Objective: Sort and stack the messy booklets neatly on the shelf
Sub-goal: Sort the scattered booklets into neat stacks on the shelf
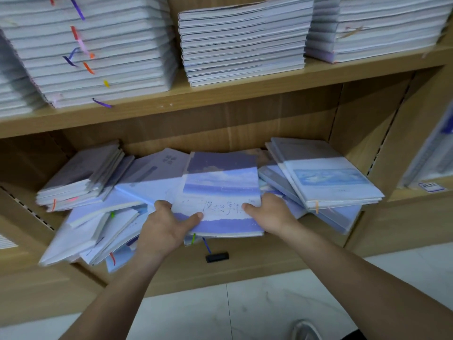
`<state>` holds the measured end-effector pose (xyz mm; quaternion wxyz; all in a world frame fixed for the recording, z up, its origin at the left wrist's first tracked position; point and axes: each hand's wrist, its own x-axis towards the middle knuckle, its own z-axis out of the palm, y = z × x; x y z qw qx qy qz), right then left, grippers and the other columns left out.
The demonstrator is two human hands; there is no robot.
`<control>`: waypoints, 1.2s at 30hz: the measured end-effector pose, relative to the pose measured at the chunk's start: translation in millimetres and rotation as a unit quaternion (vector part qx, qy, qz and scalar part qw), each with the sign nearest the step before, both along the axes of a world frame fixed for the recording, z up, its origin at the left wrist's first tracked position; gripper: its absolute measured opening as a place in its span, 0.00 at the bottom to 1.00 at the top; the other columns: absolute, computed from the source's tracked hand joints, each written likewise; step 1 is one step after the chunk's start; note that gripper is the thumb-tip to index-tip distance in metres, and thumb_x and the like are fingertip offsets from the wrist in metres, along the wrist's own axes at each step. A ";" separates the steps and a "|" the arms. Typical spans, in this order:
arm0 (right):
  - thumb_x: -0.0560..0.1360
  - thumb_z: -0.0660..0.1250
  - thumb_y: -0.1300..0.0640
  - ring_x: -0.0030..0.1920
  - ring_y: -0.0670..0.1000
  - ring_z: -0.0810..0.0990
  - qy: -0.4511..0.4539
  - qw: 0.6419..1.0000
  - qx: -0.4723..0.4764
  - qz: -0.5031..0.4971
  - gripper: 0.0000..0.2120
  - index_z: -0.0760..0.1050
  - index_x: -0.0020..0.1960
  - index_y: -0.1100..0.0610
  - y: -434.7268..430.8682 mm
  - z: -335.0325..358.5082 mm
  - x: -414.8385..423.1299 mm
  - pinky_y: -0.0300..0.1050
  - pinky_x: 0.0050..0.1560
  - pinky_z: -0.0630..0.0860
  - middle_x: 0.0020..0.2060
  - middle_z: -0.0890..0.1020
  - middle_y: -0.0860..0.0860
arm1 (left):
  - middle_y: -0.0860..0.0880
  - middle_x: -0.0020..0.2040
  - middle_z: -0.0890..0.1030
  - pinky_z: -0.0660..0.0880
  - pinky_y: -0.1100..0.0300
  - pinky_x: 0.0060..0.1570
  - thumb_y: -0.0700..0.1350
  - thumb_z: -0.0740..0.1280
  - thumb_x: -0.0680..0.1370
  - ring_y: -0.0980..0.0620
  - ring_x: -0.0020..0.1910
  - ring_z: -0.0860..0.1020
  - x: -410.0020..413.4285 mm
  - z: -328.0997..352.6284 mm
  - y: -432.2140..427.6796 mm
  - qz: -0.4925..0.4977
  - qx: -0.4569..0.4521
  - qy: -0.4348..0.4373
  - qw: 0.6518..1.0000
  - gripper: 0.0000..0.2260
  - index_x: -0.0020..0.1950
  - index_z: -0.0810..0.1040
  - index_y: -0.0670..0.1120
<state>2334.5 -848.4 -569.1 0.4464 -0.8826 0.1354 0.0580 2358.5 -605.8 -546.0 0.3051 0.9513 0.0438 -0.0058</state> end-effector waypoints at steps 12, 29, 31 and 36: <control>0.82 0.62 0.49 0.47 0.59 0.79 -0.224 0.939 -0.164 -0.201 0.12 0.75 0.62 0.53 -104.5 25.8 -33.1 0.49 0.39 0.73 0.47 0.82 0.54 | 0.58 0.57 0.83 0.78 0.55 0.54 0.63 0.70 0.73 0.56 0.55 0.81 -16.4 -8.0 -106.8 -0.223 -0.160 -0.033 0.961 0.25 0.66 0.74 0.54; 0.77 0.49 0.26 0.80 0.56 0.46 -0.007 0.967 -0.253 0.023 0.36 0.50 0.80 0.39 -147.7 -1.7 -28.1 0.65 0.77 0.45 0.81 0.48 0.51 | 0.54 0.41 0.81 0.72 0.61 0.43 0.50 0.68 0.79 0.58 0.41 0.78 1.3 -13.5 -159.1 -0.260 -0.091 -0.061 0.959 0.04 0.52 0.82 0.54; 0.78 0.51 0.29 0.80 0.57 0.44 -0.005 0.959 -0.281 0.045 0.35 0.47 0.81 0.39 -143.1 -2.9 -18.5 0.66 0.77 0.44 0.81 0.46 0.51 | 0.55 0.42 0.82 0.73 0.62 0.43 0.49 0.68 0.79 0.58 0.40 0.78 4.3 -11.3 -133.4 -0.258 -0.074 -0.072 0.961 0.03 0.49 0.82 0.56; 0.83 0.54 0.41 0.78 0.61 0.55 -0.026 0.946 -0.323 0.015 0.28 0.55 0.80 0.46 -130.3 1.0 1.3 0.63 0.76 0.53 0.79 0.56 0.57 | 0.57 0.42 0.81 0.72 0.66 0.39 0.48 0.68 0.79 0.59 0.37 0.77 3.5 2.2 -76.2 -0.235 -0.028 -0.084 0.968 0.04 0.47 0.81 0.56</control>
